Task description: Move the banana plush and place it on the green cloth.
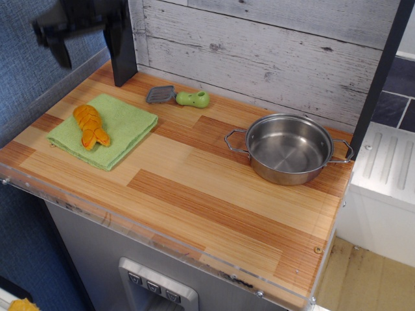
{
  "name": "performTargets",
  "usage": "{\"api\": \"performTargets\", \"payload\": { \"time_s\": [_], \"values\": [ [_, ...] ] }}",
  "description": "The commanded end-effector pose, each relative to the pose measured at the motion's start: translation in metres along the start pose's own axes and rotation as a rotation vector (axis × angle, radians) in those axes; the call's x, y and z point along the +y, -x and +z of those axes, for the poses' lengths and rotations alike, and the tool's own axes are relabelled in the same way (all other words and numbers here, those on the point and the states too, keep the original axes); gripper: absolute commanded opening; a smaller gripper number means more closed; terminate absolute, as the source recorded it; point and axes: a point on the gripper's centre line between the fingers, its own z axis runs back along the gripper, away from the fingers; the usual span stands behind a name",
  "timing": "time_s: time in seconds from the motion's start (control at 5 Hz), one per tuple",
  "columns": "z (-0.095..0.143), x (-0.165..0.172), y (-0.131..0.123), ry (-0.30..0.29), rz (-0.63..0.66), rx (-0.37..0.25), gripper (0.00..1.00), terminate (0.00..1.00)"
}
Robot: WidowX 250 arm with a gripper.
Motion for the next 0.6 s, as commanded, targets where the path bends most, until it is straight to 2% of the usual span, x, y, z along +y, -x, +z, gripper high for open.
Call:
{"api": "performTargets", "payload": {
  "time_s": [0.0, 0.2, 0.4],
  "values": [
    [0.0285, 0.0137, -0.0033, 0.034, 0.009, -0.061, 1.00, 0.00],
    [0.0285, 0.0137, -0.0033, 0.034, 0.009, -0.061, 1.00, 0.00],
    [0.0285, 0.0137, -0.0033, 0.034, 0.009, -0.061, 1.00, 1.00]
  ]
}}
